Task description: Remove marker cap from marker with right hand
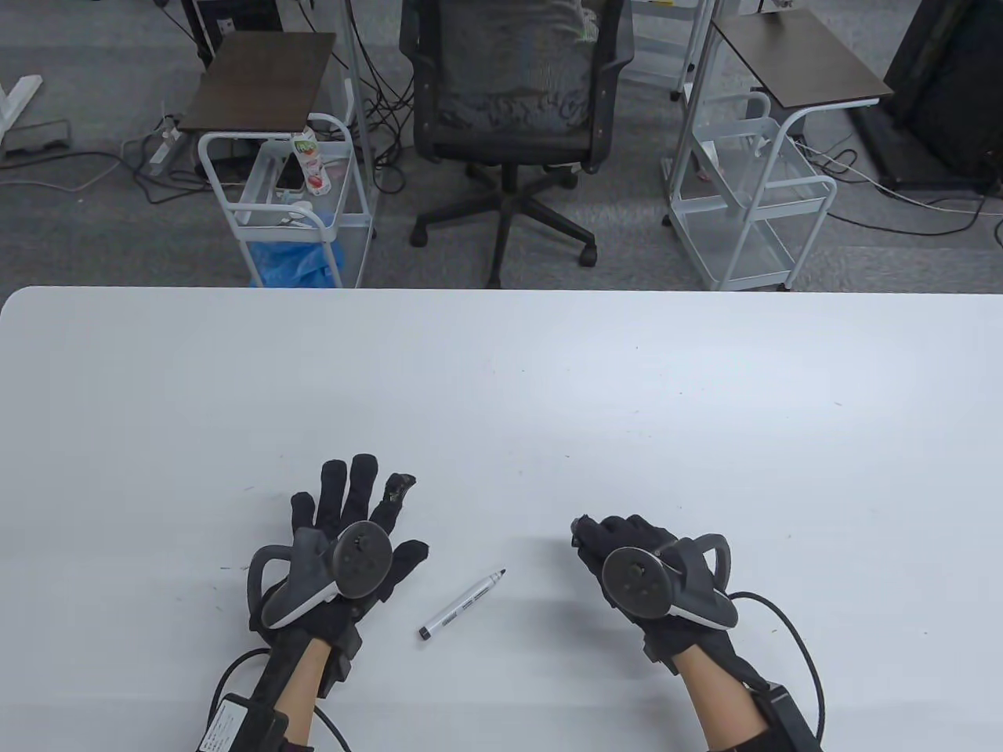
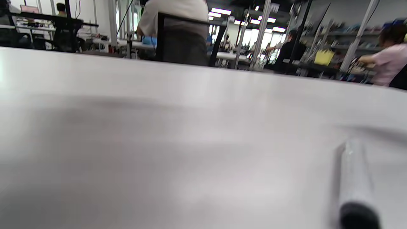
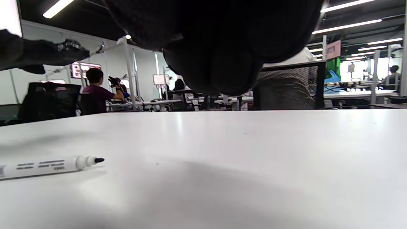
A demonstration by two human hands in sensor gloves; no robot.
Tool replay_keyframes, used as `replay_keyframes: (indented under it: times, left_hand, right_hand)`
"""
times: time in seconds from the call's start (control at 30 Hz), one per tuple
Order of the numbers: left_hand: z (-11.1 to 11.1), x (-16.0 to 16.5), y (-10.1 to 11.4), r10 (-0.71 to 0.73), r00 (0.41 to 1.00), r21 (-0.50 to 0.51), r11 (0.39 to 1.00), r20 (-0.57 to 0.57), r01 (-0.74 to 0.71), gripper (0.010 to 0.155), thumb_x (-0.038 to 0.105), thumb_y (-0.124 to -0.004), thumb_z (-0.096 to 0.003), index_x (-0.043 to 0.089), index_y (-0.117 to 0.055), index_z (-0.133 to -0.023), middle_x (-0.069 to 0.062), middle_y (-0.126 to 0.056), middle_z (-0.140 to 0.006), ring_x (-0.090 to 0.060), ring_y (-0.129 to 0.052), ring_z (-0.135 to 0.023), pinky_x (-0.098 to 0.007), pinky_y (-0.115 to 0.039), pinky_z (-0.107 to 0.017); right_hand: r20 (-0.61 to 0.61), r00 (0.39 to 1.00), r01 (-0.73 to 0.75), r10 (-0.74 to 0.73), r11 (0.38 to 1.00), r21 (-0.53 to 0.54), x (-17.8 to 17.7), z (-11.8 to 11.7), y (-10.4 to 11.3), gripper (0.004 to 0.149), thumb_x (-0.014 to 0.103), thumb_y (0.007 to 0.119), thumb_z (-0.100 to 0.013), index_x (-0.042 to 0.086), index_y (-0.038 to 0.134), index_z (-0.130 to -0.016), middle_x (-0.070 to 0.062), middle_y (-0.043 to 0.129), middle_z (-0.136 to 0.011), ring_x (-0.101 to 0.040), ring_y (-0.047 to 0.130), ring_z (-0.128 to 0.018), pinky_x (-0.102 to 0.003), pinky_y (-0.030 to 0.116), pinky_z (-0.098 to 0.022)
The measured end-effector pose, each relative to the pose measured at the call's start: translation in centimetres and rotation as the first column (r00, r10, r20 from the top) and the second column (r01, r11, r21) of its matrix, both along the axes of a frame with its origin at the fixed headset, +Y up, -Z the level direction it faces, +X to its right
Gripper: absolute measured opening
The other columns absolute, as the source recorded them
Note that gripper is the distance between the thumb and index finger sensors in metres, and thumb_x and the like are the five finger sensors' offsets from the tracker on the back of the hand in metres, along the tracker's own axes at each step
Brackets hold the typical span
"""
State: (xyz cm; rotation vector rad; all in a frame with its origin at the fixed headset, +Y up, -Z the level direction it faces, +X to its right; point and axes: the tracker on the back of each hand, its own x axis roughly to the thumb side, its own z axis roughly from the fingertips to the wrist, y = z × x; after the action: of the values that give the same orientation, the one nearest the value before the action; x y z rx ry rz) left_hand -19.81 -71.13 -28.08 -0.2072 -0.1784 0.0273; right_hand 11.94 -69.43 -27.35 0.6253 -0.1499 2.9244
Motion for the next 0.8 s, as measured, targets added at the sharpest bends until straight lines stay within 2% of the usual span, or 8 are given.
replay_keyframes:
  times: [0.13, 0.3, 0.4, 0.5, 0.63, 0.8]
  left_hand:
    - [-0.5, 0.6, -1.7, -0.098, 0.995, -0.01, 0.995, -0.003, 0.098, 0.084, 0.072, -0.04, -0.0438, 0.038, -0.014, -0.116, -0.004, 0.001, -0.127, -0.038, -0.002, -0.117, -0.066, -0.017, -0.085]
    - [-0.6, 0.4, -0.9, -0.041, 0.999, -0.023, 0.999, -0.014, 0.041, 0.084, 0.072, -0.04, -0.0449, 0.038, -0.016, -0.118, -0.005, 0.0, -0.128, -0.039, -0.002, -0.118, -0.066, -0.017, -0.085]
    - [-0.5, 0.3, -0.7, -0.036, 0.999, -0.022, 0.999, -0.012, 0.036, 0.084, 0.071, -0.041, -0.0455, 0.038, -0.017, -0.118, -0.005, -0.001, -0.128, -0.039, -0.003, -0.117, -0.066, -0.017, -0.085]
    - [-0.5, 0.4, -0.7, -0.031, 1.0, -0.034, 0.999, -0.004, 0.031, 0.084, 0.071, -0.041, -0.0455, 0.037, -0.016, -0.118, -0.005, -0.001, -0.128, -0.04, -0.002, -0.117, -0.066, -0.016, -0.085]
    - [-0.6, 0.6, -0.6, -0.032, 0.999, -0.028, 0.999, 0.008, 0.032, 0.084, 0.071, -0.041, -0.0458, 0.037, -0.016, -0.118, -0.005, 0.0, -0.127, -0.04, -0.001, -0.117, -0.066, -0.016, -0.085]
    - [-0.6, 0.7, -0.6, -0.033, 0.999, -0.028, 0.999, 0.014, 0.034, 0.083, 0.071, -0.041, -0.0461, 0.037, -0.016, -0.118, -0.005, 0.001, -0.127, -0.04, -0.001, -0.116, -0.066, -0.016, -0.085]
  right_hand:
    - [0.084, 0.996, -0.009, 0.016, 0.997, -0.081, -0.4, -0.2, 0.0, 0.047, 0.033, 0.072, -0.055, 0.014, 0.08, -0.098, -0.008, 0.088, -0.091, -0.028, 0.088, -0.073, -0.042, 0.077, -0.056]
    - [0.194, 0.98, 0.063, -0.045, 0.994, -0.087, -0.3, -0.2, 2.0, 0.047, 0.03, 0.075, -0.055, 0.011, 0.079, -0.098, -0.012, 0.08, -0.093, -0.031, 0.08, -0.073, -0.046, 0.072, -0.06]
    - [0.25, 0.964, 0.114, -0.087, 0.989, -0.096, -0.3, -0.3, 3.5, 0.047, 0.03, 0.075, -0.055, 0.011, 0.08, -0.098, -0.012, 0.082, -0.09, -0.03, 0.082, -0.07, -0.045, 0.073, -0.058]
    - [0.277, 0.959, 0.108, -0.068, 0.985, -0.132, -0.8, -0.6, 3.9, 0.047, 0.029, 0.076, -0.055, 0.008, 0.081, -0.097, -0.014, 0.085, -0.086, -0.029, 0.084, -0.067, -0.044, 0.075, -0.055]
    - [0.277, 0.958, -0.012, 0.075, 0.975, -0.221, -2.8, -0.6, 2.6, 0.048, 0.028, 0.075, -0.055, 0.005, 0.081, -0.097, -0.014, 0.089, -0.083, -0.026, 0.088, -0.063, -0.041, 0.079, -0.052]
    - [0.244, 0.933, -0.191, 0.264, 0.94, -0.283, -5.7, -0.7, -1.0, 0.049, 0.03, 0.078, -0.054, 0.003, 0.081, -0.094, -0.012, 0.093, -0.077, -0.021, 0.092, -0.056, -0.036, 0.083, -0.046]
